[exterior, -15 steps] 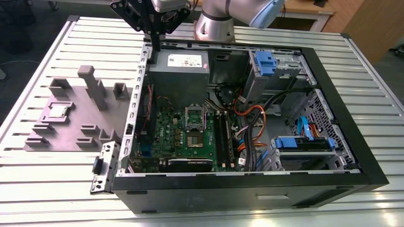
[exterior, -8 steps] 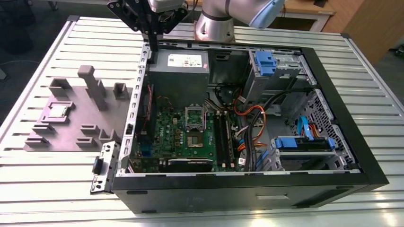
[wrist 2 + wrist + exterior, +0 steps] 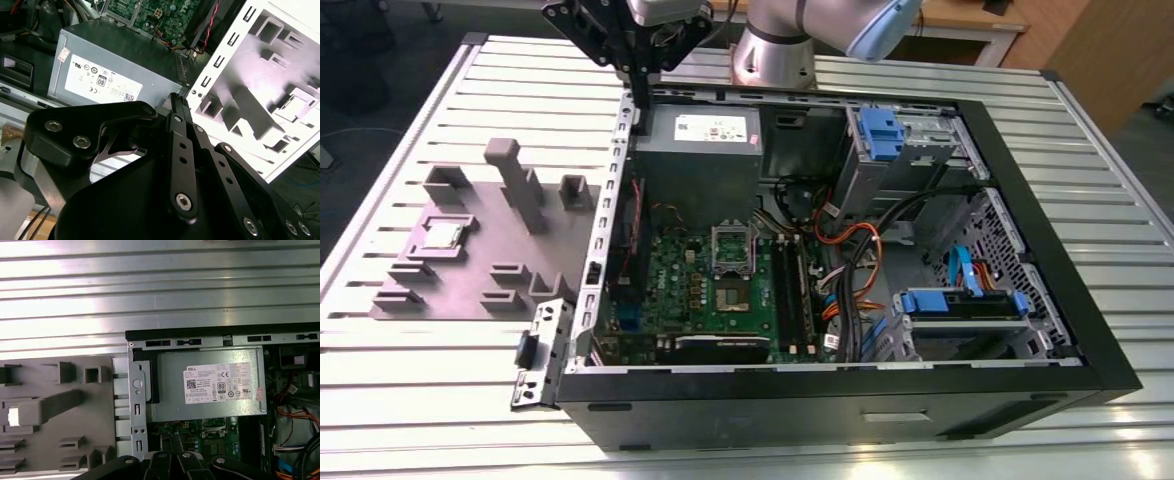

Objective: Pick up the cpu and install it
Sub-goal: 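Reach for the cpu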

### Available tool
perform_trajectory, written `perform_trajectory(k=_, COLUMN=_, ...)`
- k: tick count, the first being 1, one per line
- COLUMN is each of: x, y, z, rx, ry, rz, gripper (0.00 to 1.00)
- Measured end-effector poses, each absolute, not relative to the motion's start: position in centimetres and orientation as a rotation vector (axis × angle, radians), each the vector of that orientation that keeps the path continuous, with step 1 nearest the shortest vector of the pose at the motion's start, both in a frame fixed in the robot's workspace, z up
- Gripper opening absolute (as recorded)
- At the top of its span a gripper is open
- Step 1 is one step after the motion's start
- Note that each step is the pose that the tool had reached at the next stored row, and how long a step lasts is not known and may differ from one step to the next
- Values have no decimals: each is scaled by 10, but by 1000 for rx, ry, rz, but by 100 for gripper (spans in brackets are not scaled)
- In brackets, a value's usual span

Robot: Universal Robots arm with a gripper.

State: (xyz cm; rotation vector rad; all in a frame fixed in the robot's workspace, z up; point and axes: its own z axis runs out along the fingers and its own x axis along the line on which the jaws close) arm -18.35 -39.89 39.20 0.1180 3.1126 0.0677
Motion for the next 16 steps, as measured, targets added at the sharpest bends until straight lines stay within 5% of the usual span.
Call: perform_trajectory(k=16, x=-189, y=-399, z=392, rx=118, ry=3113, rz=68, gripper=10)
